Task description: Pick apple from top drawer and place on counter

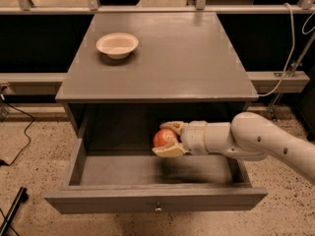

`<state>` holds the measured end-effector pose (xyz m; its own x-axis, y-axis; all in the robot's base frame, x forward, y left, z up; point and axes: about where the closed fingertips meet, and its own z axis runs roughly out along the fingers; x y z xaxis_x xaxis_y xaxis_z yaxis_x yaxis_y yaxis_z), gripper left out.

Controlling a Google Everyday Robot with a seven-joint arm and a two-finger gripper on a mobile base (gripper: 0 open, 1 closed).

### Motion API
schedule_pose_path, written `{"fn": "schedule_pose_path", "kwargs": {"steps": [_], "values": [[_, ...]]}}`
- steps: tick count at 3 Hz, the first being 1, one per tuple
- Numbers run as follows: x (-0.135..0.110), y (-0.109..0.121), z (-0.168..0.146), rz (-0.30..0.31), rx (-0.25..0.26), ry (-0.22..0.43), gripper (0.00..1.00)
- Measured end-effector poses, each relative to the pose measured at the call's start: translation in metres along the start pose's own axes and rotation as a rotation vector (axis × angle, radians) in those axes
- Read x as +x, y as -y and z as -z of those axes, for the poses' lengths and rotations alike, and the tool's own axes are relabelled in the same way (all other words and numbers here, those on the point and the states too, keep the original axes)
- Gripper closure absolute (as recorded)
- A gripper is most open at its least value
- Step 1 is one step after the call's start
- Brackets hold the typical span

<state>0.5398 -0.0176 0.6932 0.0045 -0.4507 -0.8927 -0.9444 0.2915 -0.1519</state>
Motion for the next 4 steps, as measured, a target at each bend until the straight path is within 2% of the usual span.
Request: {"fn": "schedule_pose_path", "kwargs": {"steps": [1,2,3,4], "values": [[-0.018,0.012,0.056,0.031,0.011,0.031,1.00],[-0.039,0.016,0.101,0.072,-0.017,0.018,1.00],[-0.057,0.024,0.138,0.105,-0.038,0.022,1.00],[-0.079,0.042,0.164,0.112,-0.023,0.018,1.00]]}}
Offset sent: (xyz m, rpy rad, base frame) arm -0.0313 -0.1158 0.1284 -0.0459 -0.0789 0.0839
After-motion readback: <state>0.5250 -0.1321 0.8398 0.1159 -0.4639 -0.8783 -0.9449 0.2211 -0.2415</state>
